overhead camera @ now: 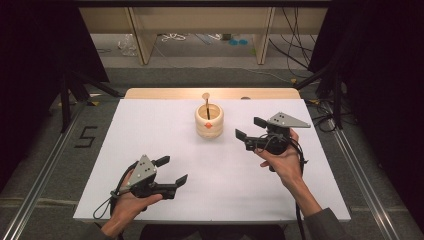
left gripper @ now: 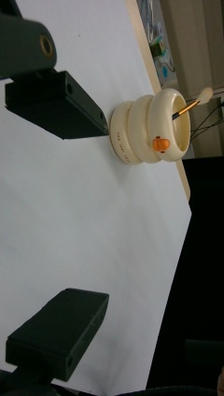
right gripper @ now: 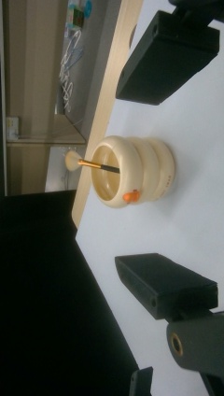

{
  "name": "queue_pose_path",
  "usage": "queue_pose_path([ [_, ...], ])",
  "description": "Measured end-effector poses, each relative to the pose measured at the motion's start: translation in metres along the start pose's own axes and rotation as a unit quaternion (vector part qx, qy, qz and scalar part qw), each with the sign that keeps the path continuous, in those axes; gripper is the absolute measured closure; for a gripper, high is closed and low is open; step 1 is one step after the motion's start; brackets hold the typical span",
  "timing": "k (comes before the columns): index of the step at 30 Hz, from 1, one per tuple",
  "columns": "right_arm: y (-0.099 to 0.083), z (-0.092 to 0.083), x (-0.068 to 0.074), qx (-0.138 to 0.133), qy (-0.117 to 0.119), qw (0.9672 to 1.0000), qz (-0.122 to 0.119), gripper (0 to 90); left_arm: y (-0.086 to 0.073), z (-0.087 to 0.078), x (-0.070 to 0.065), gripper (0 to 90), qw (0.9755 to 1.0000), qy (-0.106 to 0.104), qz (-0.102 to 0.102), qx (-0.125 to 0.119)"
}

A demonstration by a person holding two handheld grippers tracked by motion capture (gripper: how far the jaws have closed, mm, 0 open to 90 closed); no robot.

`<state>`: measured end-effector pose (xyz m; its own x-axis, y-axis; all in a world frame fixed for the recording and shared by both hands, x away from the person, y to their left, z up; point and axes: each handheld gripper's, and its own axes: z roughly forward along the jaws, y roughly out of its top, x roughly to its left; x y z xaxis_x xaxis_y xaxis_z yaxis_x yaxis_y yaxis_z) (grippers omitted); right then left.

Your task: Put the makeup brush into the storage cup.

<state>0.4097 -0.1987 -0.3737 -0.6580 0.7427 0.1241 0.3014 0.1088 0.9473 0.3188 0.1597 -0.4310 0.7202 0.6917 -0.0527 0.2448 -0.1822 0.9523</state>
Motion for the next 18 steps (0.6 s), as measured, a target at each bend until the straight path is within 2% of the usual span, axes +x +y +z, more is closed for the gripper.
queue_pose_path([
  [4, -0.003, -0.004, 0.001, -0.007, 0.003, 1.0000, 0.000, 17.4, 0.001, -0.001, 0.000, 16.2, 1.0000, 0.003, 0.002, 0.003],
  [5, -0.004, -0.005, 0.002, -0.008, 0.008, 0.9999, 0.007, 17.4, 0.001, -0.001, 0.000, 16.2, 1.0000, 0.004, 0.001, 0.002],
  [6, -0.004, -0.006, 0.001, -0.011, 0.005, 0.9999, -0.002, 17.1, 0.000, -0.001, 0.000, 16.2, 1.0000, 0.005, -0.002, 0.002],
  [8, -0.006, -0.008, 0.002, -0.002, 0.003, 1.0000, 0.000, 16.5, 0.001, -0.001, 0.000, 16.2, 1.0000, 0.005, -0.001, 0.001],
  [9, -0.007, -0.009, 0.002, -0.009, 0.004, 0.9999, 0.001, 16.5, 0.001, -0.001, 0.000, 16.2, 1.0000, 0.005, -0.001, 0.000],
  [11, -0.008, -0.010, 0.002, -0.002, 0.003, 1.0000, 0.002, 16.3, 0.001, -0.001, 0.000, 16.2, 1.0000, 0.005, 0.000, 0.000],
  [14, -0.012, -0.011, 0.002, -0.011, 0.010, 0.9999, 0.002, 15.6, 0.001, -0.001, 0.000, 16.2, 1.0000, 0.005, 0.000, 0.000],
  [18, -0.015, -0.015, 0.002, -0.004, 0.011, 0.9999, 0.001, 15.5, 0.001, -0.002, 0.001, 16.2, 1.0000, 0.006, 0.001, -0.001],
])
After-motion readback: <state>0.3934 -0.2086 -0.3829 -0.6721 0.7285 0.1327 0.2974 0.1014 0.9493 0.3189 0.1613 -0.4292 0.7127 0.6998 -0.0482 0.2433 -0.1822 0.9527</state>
